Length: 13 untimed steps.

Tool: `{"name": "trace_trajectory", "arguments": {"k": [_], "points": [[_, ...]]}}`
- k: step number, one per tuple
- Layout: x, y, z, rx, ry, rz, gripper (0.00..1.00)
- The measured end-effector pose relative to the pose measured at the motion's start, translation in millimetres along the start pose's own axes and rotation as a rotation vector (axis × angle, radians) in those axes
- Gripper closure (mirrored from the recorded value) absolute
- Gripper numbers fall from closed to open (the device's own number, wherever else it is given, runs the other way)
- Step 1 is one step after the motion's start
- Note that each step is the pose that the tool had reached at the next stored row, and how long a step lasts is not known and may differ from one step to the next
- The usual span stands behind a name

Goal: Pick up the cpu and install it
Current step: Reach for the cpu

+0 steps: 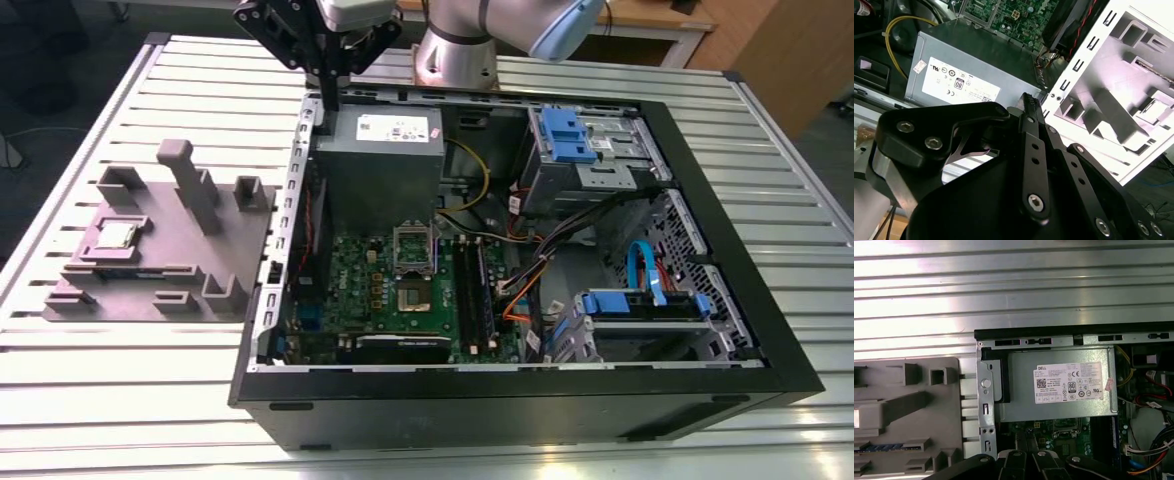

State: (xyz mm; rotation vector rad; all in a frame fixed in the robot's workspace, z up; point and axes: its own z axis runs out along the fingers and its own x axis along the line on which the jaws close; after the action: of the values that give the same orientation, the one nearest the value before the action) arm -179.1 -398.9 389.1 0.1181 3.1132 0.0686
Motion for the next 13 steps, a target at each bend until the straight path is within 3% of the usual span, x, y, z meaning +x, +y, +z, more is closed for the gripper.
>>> {"name": "trace_trajectory", "arguments": {"k": [13], "points": [[2.8,-0.2,-0.1,0.0,0.0,0.0,0.9]]}}
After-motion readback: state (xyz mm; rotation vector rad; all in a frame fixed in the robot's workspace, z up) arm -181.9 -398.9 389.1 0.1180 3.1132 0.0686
